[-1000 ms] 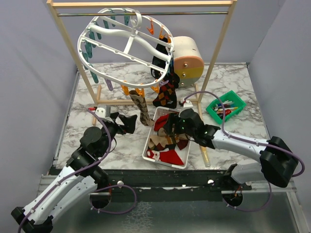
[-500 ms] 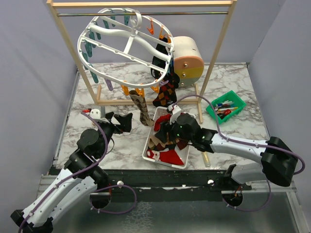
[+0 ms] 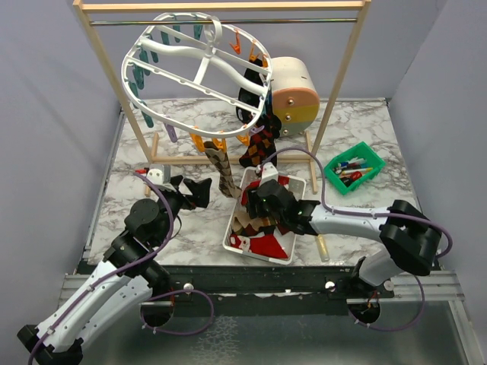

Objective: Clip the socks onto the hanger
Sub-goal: Pick up the sock from the bin.

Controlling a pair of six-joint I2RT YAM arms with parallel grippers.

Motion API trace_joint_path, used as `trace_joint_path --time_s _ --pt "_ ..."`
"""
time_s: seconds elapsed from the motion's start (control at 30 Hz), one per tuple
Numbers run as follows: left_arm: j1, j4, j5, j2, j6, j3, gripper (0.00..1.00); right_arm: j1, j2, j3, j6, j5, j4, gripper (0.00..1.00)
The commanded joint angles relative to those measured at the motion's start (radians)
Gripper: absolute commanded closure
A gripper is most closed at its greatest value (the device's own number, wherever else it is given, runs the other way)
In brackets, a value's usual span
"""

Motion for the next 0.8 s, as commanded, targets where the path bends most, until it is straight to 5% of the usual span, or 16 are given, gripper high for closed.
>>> trace_joint_path --time_s 0.0,0.37,0.47,0.63,0.77 --pt "-0.003 0.004 -0.004 -0.001 0.005 0.004 0.03 0.0 0.05 0.064 0.007 0.061 -0.05 0.38" --pt "-0.002 0.002 -0.006 -0.001 0.004 0.005 0.02 0.0 0.119 0.1 0.006 0.059 -0.122 0.57" --pt "-0.002 -0.001 -0.007 -0.003 0.004 0.005 0.02 0.0 0.107 0.098 0.009 0.071 -0.159 0.71" --pt "-0.002 -0.009 -0.019 -0.015 0.003 0.004 0.02 0.001 -0.123 0.022 0.013 0.025 -0.119 0.99" --pt "-0.002 -0.003 -0.015 -0.01 0.002 0.001 0.02 0.002 -0.292 0.016 0.008 -0.023 -0.159 0.99"
